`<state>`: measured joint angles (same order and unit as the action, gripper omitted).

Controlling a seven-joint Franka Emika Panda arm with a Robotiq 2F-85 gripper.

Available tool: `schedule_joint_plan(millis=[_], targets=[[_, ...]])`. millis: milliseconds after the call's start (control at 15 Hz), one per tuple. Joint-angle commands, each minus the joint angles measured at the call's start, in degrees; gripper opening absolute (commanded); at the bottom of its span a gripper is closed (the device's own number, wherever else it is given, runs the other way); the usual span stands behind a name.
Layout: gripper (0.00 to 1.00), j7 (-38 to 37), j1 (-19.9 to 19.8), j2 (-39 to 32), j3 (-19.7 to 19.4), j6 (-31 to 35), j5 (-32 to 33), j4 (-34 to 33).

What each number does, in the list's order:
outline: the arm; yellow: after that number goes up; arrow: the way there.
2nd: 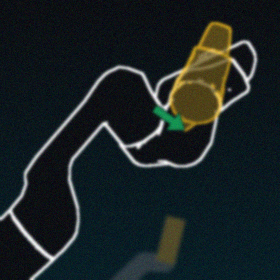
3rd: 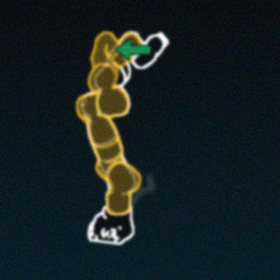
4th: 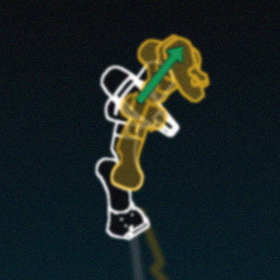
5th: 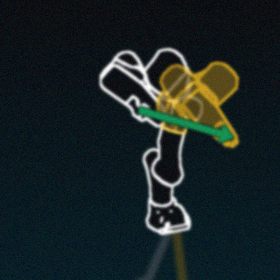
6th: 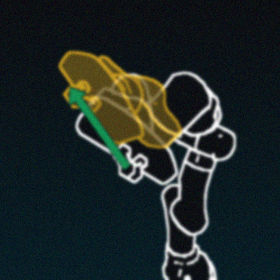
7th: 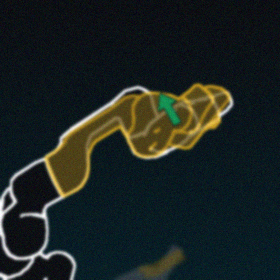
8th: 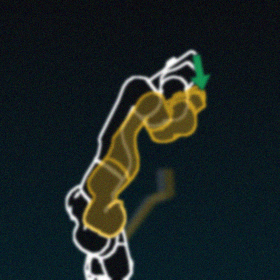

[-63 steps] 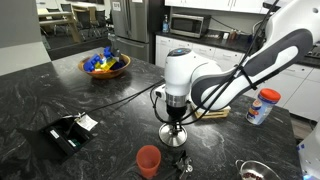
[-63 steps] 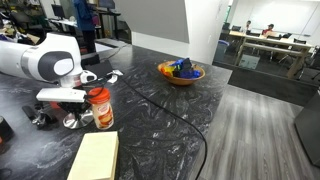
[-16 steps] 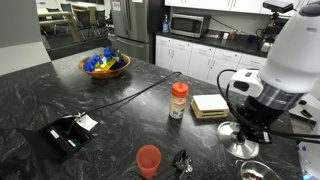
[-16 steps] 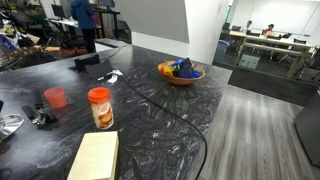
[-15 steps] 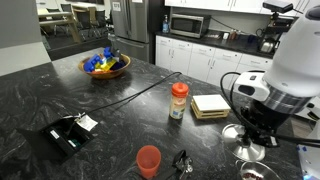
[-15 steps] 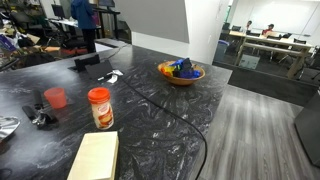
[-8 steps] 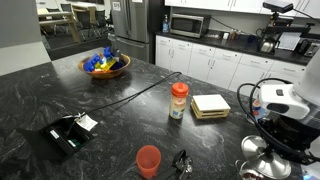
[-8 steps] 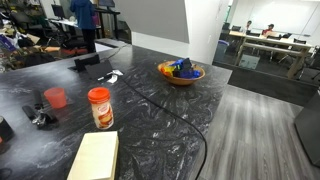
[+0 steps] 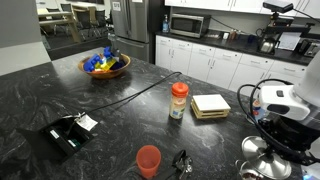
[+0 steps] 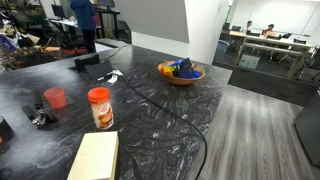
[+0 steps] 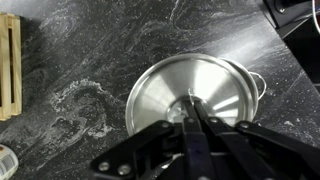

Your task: Pick the lid on the counter and put it on the pot

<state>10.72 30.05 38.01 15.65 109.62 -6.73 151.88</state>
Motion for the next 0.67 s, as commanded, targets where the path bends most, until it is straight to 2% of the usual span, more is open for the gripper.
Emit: schedule_joint_plan(millis=[0,600], targets=[[0.01,2.9,1.3,-1.0,0.7,2.3,-1.5,0.1],[0.01,4.8,6.0,-3.1,0.6,6.5,-4.8,3.0]])
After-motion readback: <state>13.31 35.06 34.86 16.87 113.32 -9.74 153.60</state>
